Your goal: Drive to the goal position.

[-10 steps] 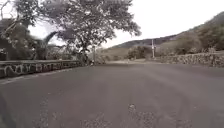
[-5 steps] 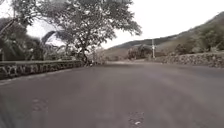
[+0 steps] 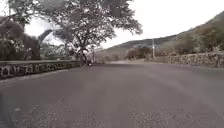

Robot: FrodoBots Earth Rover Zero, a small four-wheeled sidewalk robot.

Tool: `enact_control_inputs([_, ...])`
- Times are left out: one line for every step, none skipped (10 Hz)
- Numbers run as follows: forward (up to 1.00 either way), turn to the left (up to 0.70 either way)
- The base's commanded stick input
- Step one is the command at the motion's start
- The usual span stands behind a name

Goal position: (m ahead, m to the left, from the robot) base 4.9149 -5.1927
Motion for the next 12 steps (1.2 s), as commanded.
enact_control_inputs([0.70,0.00])
enact_control_inputs([0.70,0.00])
enact_control_inputs([0.70,0.00])
enact_control_inputs([0.70,0.00])
enact_control_inputs([0.70,0.00])
enact_control_inputs([0.70,0.00])
enact_control_inputs([0.70,0.00])
enact_control_inputs([0.70,0.00])
enact_control_inputs([0.70,0.00])
enact_control_inputs([0.70,0.00])
enact_control_inputs([0.70,0.00])
enact_control_inputs([0.70,0.00])
